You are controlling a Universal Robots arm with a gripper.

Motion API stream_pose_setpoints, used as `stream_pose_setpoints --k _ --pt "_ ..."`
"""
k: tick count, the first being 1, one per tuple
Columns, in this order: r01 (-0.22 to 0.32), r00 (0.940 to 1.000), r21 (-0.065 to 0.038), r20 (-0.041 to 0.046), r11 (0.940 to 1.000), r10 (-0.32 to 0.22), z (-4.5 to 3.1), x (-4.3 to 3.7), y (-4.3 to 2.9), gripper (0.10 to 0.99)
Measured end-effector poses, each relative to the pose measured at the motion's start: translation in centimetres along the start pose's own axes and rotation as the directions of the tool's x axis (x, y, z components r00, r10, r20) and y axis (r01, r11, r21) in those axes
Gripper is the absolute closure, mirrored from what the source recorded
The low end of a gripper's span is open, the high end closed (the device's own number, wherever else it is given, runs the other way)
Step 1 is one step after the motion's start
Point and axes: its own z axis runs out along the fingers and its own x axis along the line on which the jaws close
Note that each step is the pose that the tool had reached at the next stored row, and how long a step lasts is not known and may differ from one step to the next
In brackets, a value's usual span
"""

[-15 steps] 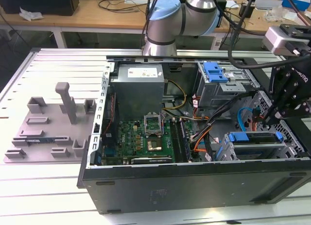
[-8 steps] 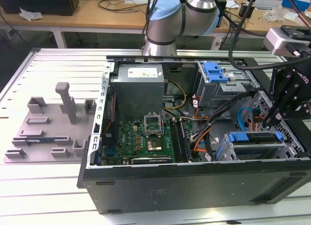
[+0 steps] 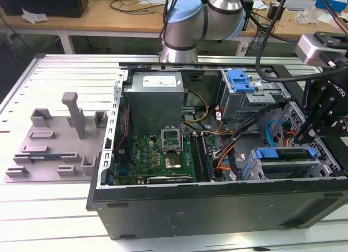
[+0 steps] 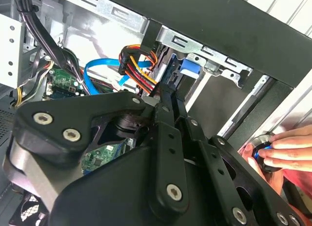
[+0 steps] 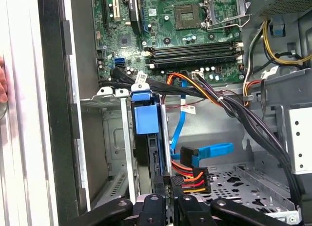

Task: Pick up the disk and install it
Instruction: 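Insert the first disk wire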

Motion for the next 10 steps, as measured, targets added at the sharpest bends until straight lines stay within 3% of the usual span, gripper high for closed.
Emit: stream_pose_setpoints --k 10 --pt "0.002 1.0000 0.000 -0.0001 1.0000 -0.002 0.04 0.15 0.00 0.922"
